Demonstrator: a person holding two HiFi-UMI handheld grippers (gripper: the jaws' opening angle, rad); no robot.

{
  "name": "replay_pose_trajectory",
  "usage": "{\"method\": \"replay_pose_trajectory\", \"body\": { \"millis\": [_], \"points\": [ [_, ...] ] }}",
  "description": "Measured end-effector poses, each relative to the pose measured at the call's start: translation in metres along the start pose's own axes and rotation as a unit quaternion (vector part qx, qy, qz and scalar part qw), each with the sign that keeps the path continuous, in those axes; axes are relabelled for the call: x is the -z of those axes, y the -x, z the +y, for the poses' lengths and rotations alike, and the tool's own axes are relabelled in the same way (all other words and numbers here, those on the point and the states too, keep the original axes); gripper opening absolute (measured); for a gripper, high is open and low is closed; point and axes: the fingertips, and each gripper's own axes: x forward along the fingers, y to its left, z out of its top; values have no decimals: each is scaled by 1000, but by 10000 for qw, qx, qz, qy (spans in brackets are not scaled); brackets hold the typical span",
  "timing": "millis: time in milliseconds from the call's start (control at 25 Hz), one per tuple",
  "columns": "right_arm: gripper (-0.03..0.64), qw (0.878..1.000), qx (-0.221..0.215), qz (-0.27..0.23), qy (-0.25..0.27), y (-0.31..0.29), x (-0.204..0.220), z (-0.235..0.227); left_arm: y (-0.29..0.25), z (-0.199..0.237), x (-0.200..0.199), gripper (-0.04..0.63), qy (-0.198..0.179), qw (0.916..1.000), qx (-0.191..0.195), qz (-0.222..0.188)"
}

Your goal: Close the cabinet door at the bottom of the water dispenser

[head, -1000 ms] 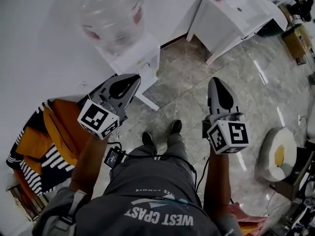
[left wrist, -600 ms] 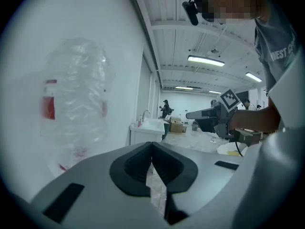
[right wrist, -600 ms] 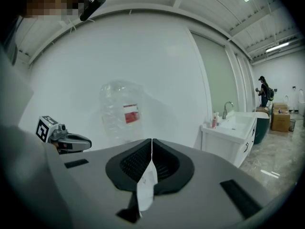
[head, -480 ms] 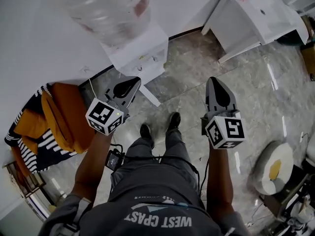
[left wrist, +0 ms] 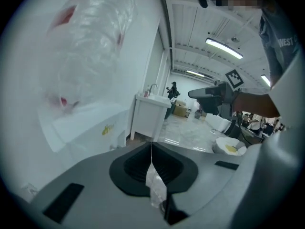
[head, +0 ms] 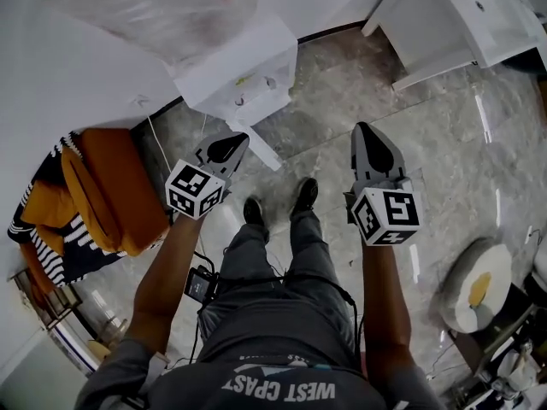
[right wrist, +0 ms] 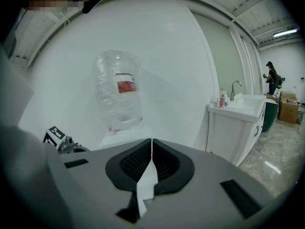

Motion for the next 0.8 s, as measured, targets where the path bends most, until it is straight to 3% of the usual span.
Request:
{"method": "replay_pose_trajectory", "body": {
  "millis": [320, 800],
  "points": [
    [29, 9994, 2, 304, -143, -22, 49, -3, -42, 21, 117, 17, 607, 9941, 45, 899],
    [29, 9982, -32, 568, -196, -50, 98, -17, -90, 51, 258, 20, 1789, 9685, -221, 1720]
  ]
}}
